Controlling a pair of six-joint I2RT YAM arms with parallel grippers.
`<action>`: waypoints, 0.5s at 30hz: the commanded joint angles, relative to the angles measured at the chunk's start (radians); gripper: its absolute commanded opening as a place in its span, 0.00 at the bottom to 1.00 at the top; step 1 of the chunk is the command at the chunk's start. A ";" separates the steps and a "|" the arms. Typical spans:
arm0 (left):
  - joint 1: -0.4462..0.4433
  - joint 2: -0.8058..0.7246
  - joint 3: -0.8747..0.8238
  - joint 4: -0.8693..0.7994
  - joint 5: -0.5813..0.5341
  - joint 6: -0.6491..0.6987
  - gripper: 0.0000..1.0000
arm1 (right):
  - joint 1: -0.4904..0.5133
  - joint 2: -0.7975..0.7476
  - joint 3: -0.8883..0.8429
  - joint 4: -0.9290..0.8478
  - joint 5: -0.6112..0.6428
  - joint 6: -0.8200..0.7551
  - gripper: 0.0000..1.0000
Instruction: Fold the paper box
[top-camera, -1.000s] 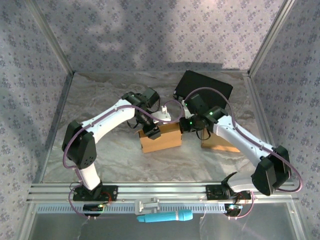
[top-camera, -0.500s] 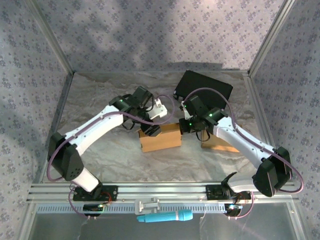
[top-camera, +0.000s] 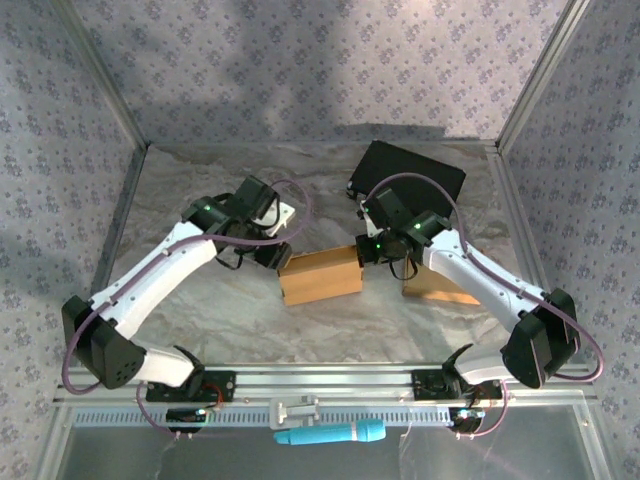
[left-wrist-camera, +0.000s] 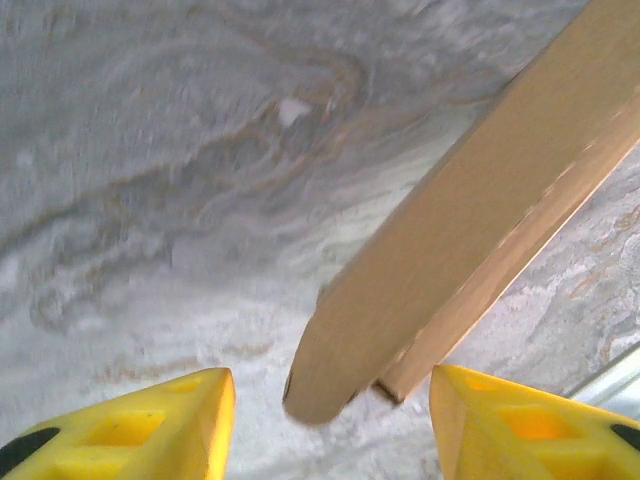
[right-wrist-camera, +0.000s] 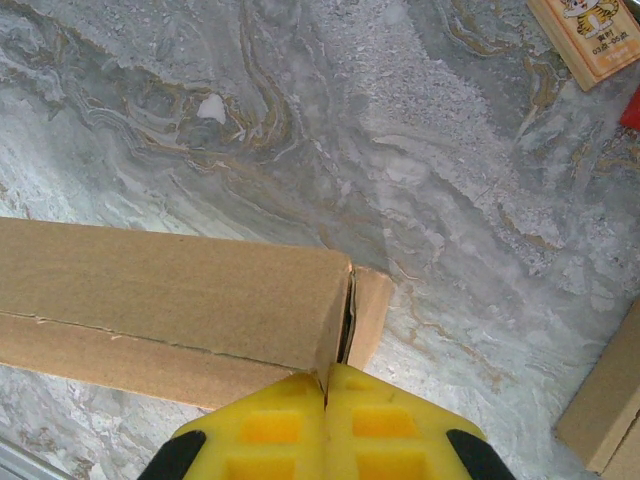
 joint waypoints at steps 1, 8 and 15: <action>0.002 -0.056 0.008 -0.125 0.028 -0.100 0.55 | 0.005 0.015 0.019 -0.047 -0.006 0.015 0.00; 0.006 -0.038 -0.011 -0.127 -0.007 -0.060 0.54 | 0.007 0.013 0.020 -0.045 -0.022 0.010 0.00; 0.005 0.011 -0.006 -0.093 -0.011 -0.033 0.40 | 0.006 0.009 0.019 -0.045 -0.022 0.011 0.00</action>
